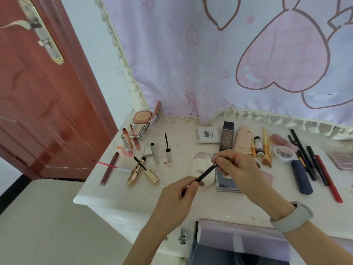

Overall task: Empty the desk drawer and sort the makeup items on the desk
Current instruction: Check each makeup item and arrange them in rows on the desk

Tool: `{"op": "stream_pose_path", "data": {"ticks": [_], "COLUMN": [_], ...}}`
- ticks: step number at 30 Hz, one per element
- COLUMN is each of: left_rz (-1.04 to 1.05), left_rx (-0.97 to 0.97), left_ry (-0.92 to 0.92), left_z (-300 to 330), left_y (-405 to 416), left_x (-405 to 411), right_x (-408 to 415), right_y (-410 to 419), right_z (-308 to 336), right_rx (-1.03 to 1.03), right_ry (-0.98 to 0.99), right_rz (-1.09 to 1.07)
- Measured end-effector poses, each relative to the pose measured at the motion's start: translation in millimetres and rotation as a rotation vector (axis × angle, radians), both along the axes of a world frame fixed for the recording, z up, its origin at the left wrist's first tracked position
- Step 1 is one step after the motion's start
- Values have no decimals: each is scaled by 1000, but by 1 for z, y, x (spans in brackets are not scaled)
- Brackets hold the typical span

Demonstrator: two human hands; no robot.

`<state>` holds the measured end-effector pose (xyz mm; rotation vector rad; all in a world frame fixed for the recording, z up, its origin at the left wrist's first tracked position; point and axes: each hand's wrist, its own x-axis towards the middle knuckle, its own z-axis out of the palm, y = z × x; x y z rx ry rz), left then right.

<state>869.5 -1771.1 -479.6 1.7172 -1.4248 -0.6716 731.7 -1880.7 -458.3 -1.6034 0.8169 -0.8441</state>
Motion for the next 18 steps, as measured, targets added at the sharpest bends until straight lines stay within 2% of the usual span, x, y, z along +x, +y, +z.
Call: {"op": "stream_pose_path", "data": {"ticks": [5, 10, 14, 18], "left_rz": [66, 98, 85, 116], "left_rx": [-97, -153, -22, 194], "left_ry": [-182, -125, -51, 64], "left_z": [-6, -9, -8, -8], "left_y": [3, 5, 5, 12], "left_x": [2, -2, 7, 20], "right_x": [5, 7, 8, 6], "right_y": [3, 0, -3, -11], "right_z": [0, -2, 0, 5], "right_rx": [-23, -53, -39, -74], "right_ry": [7, 14, 29, -78], "right_rz": [75, 40, 77, -137]}}
